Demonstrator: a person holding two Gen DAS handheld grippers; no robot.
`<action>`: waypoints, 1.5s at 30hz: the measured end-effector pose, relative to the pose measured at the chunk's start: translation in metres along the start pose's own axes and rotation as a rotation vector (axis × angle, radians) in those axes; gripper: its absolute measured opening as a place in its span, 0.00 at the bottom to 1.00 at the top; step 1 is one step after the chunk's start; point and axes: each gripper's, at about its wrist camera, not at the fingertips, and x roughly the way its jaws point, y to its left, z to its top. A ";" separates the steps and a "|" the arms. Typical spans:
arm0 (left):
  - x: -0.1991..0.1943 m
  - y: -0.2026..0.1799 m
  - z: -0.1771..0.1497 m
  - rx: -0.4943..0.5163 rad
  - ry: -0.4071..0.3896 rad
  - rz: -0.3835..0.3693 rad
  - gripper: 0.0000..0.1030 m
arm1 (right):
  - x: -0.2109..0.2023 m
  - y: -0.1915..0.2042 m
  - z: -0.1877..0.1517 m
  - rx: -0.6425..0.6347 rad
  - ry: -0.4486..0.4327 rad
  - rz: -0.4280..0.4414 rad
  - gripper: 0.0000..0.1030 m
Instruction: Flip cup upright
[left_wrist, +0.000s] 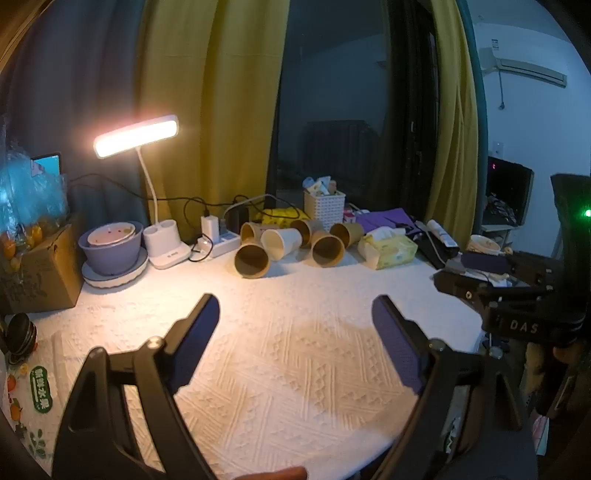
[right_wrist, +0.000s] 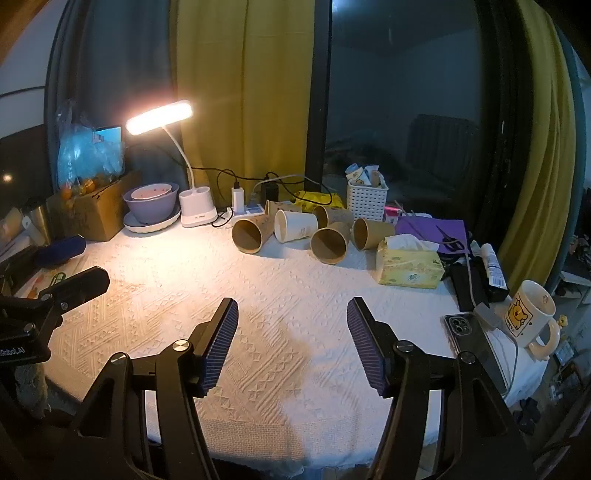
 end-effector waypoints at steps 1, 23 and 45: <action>0.000 0.000 0.000 -0.001 -0.001 -0.001 0.83 | 0.000 0.000 0.000 0.000 0.001 0.000 0.63; -0.004 0.003 0.000 -0.002 -0.004 -0.002 0.83 | -0.003 0.002 0.004 0.000 -0.005 -0.001 0.63; -0.002 0.003 0.003 -0.002 0.001 -0.010 0.83 | -0.004 0.001 0.004 0.000 -0.007 -0.002 0.63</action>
